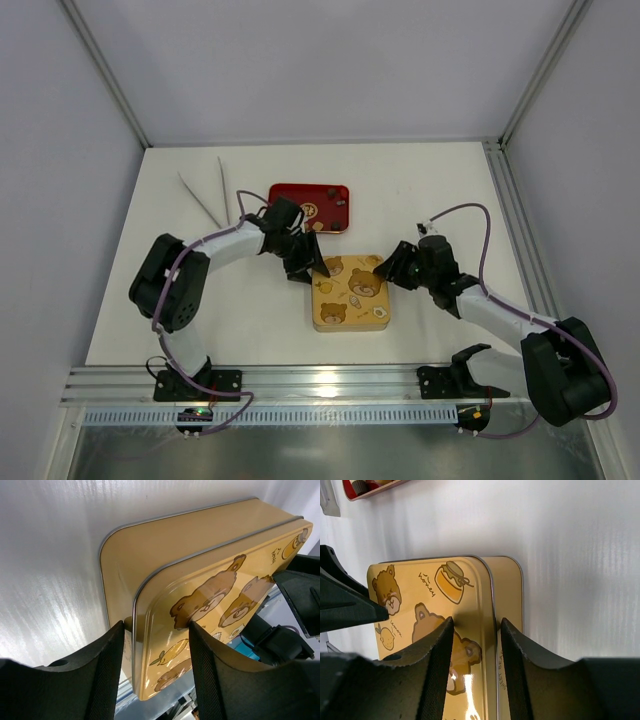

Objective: Pack the chocolate

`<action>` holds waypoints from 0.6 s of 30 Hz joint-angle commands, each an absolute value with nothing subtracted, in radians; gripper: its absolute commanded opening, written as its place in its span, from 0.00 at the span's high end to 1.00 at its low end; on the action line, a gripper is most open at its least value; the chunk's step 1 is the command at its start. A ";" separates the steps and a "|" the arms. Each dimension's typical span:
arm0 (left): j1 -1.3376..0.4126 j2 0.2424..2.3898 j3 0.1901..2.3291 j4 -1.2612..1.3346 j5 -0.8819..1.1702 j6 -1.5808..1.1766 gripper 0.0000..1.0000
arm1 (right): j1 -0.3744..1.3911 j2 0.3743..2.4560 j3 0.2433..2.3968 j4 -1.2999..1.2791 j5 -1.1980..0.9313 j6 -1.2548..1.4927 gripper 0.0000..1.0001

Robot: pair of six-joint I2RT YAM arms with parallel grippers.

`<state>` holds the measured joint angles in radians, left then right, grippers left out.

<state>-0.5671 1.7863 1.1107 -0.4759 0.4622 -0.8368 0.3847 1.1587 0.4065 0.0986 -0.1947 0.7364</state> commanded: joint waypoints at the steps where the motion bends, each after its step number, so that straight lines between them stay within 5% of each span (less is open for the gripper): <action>1: -0.592 1.875 1.006 -0.519 0.333 -0.828 0.52 | 0.394 1.175 0.429 -0.040 -0.170 0.687 0.56; 18: -0.549 1.813 1.091 -0.589 0.307 -0.747 0.49 | 0.399 1.137 0.515 -0.130 -0.153 0.663 0.51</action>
<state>-0.5655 1.7786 1.0920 -0.4461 0.5045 -0.8276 0.3908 1.1519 0.4747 -0.0498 -0.1562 0.6979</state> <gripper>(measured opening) 0.503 0.487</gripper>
